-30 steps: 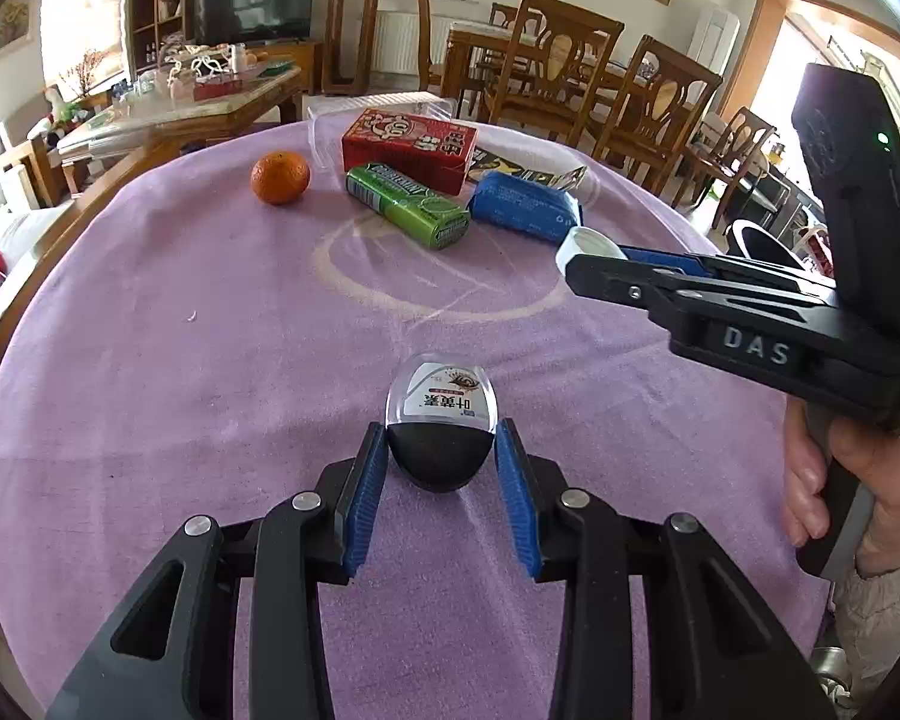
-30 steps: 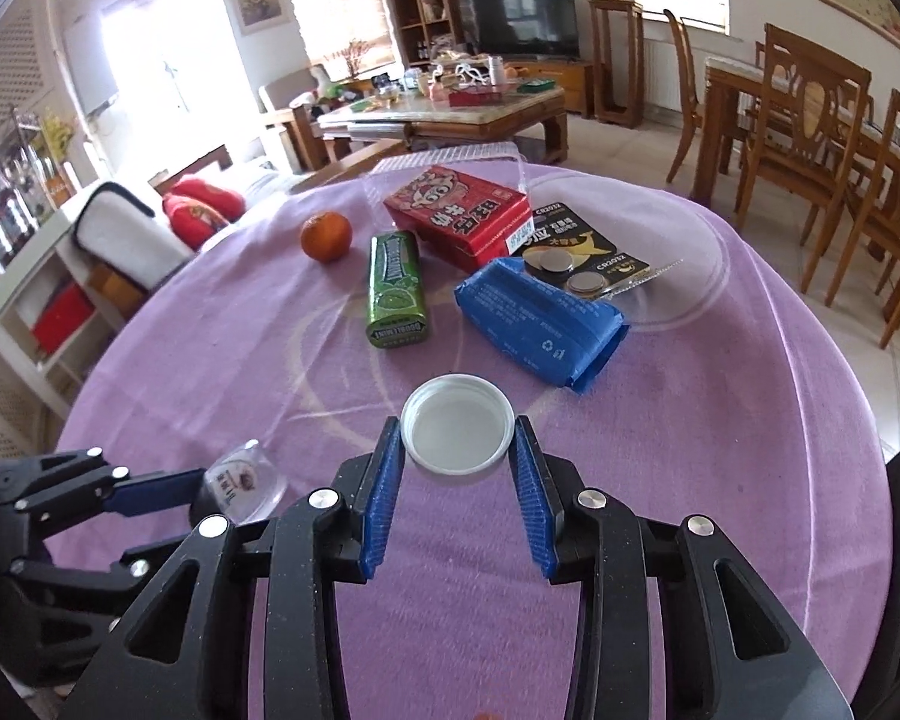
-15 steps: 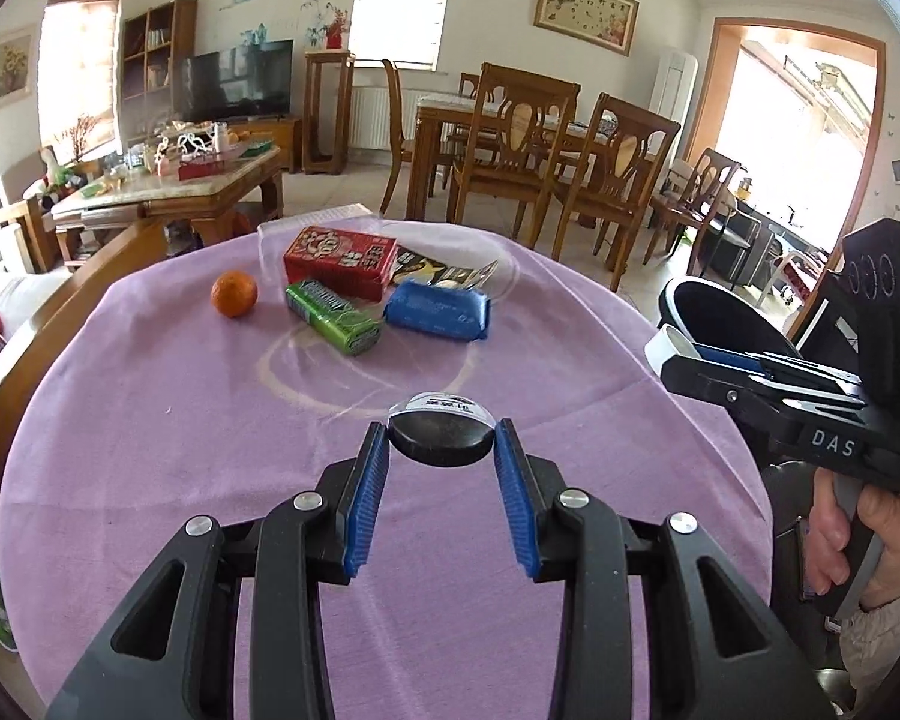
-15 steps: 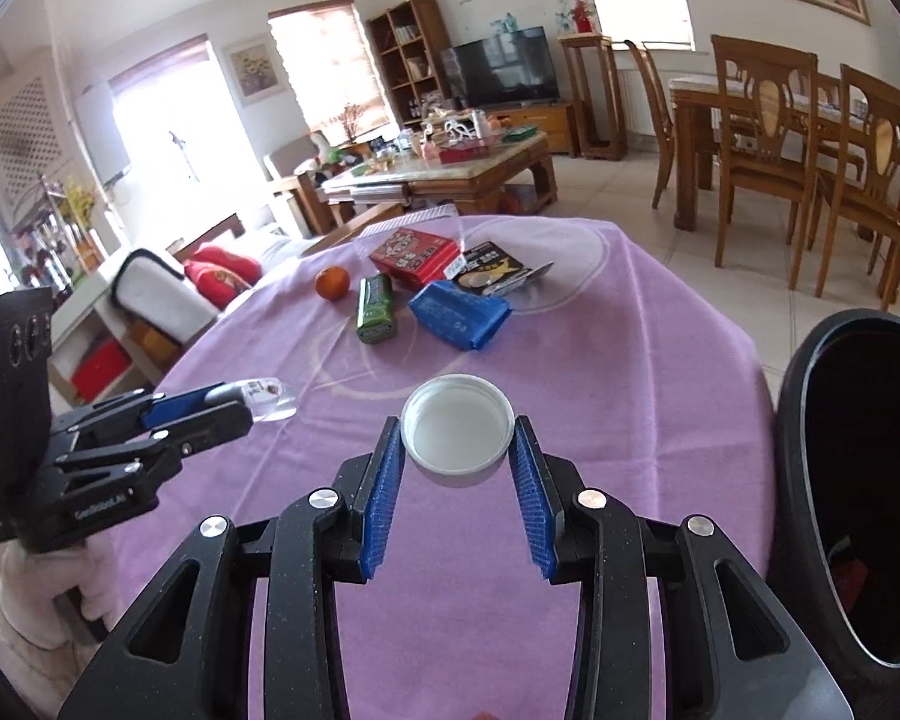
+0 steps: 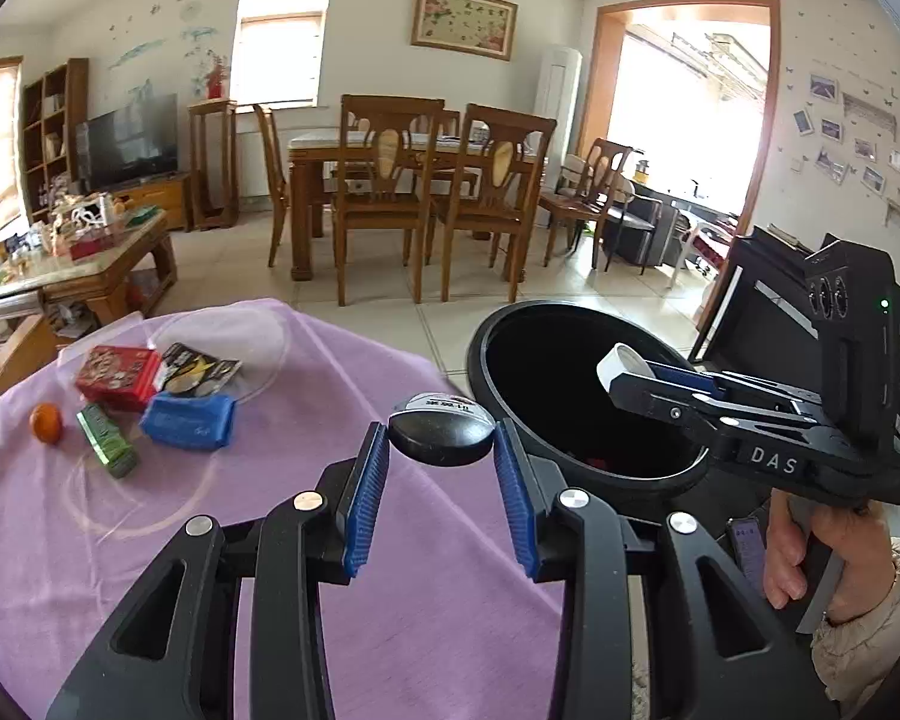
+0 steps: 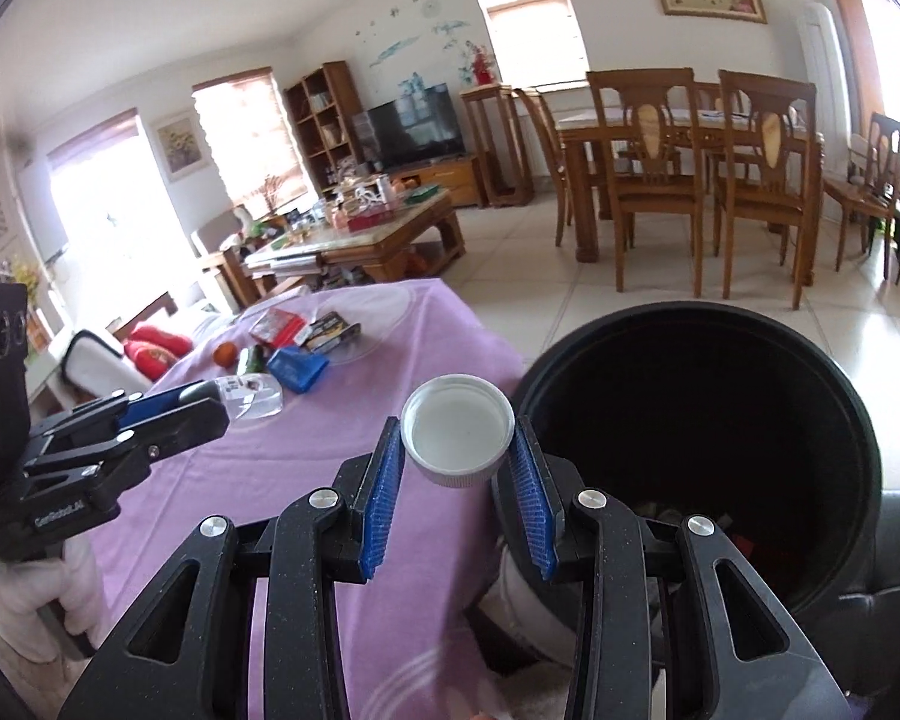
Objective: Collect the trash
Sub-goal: 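Carry both items over the bin and open both tools to drop them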
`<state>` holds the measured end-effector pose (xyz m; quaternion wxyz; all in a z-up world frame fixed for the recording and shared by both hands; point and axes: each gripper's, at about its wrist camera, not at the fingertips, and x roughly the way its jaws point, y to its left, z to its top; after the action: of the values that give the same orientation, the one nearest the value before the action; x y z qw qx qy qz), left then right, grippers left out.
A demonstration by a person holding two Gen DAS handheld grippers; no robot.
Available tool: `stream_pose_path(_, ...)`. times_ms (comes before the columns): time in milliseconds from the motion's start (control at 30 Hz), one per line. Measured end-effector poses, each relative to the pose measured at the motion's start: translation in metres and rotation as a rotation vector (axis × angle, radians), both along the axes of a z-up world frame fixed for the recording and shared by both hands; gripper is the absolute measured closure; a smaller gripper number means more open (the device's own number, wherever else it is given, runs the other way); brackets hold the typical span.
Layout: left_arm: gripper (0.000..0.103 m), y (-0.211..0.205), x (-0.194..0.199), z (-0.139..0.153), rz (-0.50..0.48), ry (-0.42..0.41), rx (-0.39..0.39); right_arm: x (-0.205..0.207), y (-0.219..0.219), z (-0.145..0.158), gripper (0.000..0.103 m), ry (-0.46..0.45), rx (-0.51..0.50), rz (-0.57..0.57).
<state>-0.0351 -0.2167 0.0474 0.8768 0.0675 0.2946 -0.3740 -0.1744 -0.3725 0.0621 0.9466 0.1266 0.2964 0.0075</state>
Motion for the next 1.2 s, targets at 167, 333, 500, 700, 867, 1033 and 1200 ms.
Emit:
stream_pose_path(167, 0.067, -0.050, -0.006, 0.000, -0.084, 0.000, 0.000, -0.025, -0.046, -0.005, 0.066, -0.009, 0.028, -0.082)
stream_pose_path(333, 0.067, -0.090, -0.009, -0.007, -0.149, 0.012, 0.004, -0.044, -0.084, -0.014, 0.066, -0.010, 0.067, -0.146)
stream_pose_path(500, 0.067, -0.116, -0.006, -0.017, -0.181, 0.028, 0.009, -0.053, -0.111, -0.025, 0.066, -0.009, 0.109, -0.192)
stream_pose_path(700, 0.067, -0.135, -0.002, -0.034, -0.190, 0.070, 0.024, -0.051, -0.126, -0.038, 0.066, 0.002, 0.131, -0.209)
stream_pose_path(867, 0.067, -0.146, 0.001, -0.043, -0.193, 0.085, 0.042, -0.048, -0.131, -0.047, 0.066, 0.013, 0.145, -0.218)
stream_pose_path(1033, 0.067, -0.152, 0.003, -0.049, -0.195, 0.095, 0.060, -0.043, -0.133, -0.054, 0.066, 0.027, 0.156, -0.220)
stream_pose_path(1200, 0.067, -0.159, 0.003, -0.054, -0.200, 0.106, 0.081, -0.032, -0.133, -0.061, 0.066, 0.051, 0.159, -0.222)
